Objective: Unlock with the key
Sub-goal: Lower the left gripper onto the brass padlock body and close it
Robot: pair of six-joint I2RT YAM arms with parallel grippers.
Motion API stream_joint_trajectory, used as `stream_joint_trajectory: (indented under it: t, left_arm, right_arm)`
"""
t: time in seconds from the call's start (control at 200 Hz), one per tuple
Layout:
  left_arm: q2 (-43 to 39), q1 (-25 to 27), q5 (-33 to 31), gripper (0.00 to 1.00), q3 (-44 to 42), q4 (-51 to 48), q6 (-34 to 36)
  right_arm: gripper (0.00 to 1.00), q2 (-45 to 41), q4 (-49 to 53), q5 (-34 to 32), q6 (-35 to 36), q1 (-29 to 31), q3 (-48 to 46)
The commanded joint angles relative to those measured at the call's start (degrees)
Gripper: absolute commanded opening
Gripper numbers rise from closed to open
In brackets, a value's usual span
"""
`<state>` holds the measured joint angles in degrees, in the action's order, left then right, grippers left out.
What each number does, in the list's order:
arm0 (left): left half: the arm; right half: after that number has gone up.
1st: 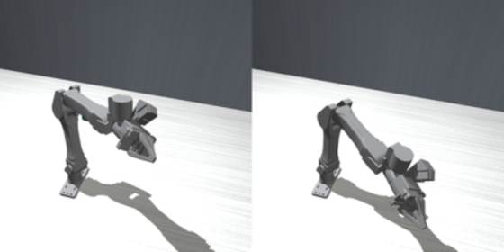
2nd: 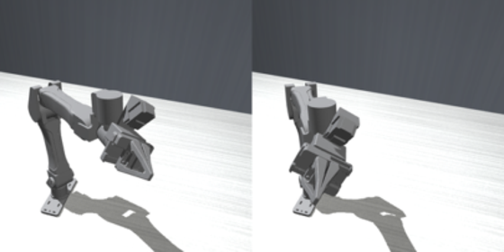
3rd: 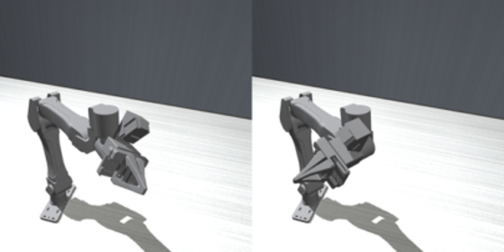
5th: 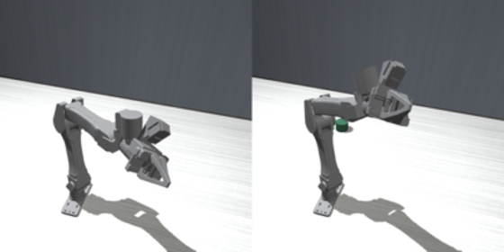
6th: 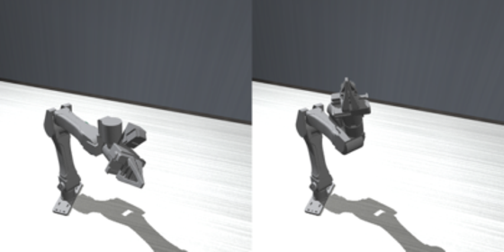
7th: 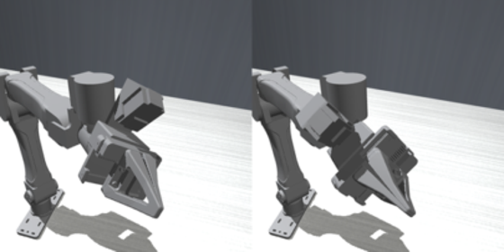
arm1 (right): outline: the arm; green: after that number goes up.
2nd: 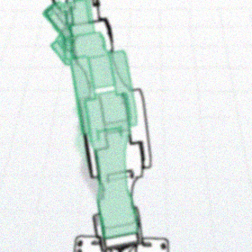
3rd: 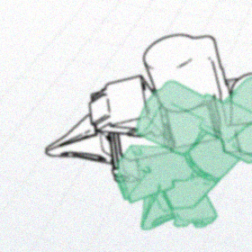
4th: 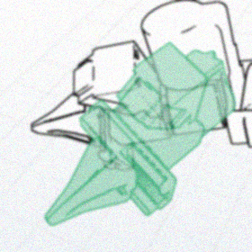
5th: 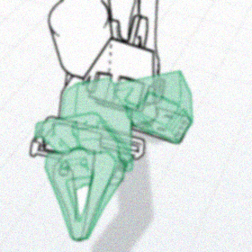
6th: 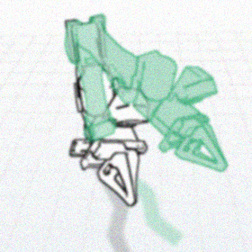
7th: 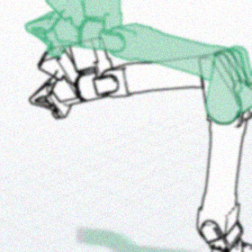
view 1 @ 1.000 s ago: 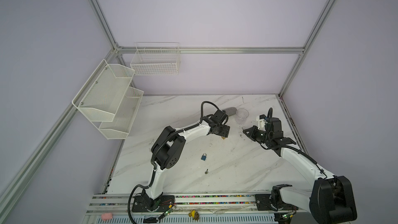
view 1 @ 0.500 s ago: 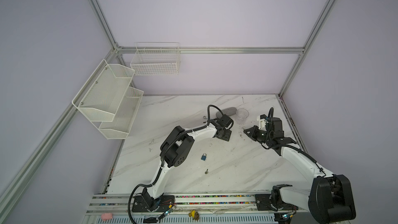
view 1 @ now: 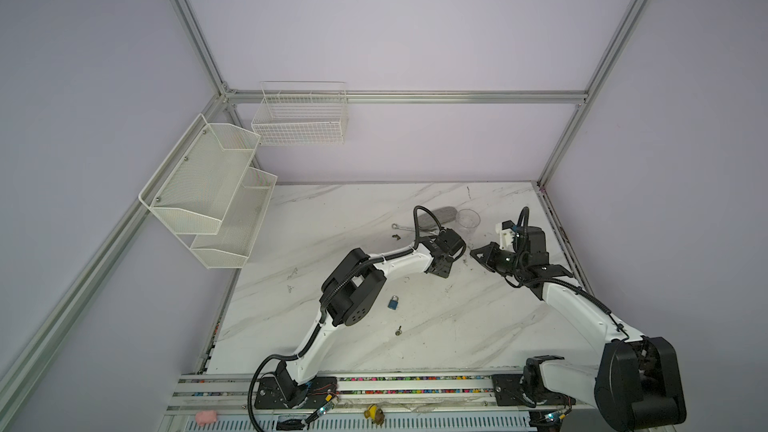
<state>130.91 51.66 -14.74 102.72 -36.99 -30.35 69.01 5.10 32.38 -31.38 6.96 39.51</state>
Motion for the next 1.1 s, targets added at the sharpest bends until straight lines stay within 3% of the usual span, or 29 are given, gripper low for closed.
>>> stream_joint_trajectory:
  t: [0.0,0.345,1.1]
  left_arm:
    - [1.9,0.8,-0.9,0.52,5.2,-4.5,-3.0]
    - [6.5,1.0,-4.1,0.45,11.3,-11.4,-5.1]
    - [8.6,-0.4,-5.5,0.3,12.8,-16.3,-7.8]
  right_arm:
    - [0.0,0.1,-0.5,0.7,1.0,-0.5,0.9]
    - [0.0,0.2,-0.5,1.3,1.1,-0.7,1.0]
    - [0.0,-0.4,-0.6,2.1,1.3,-0.8,1.1]
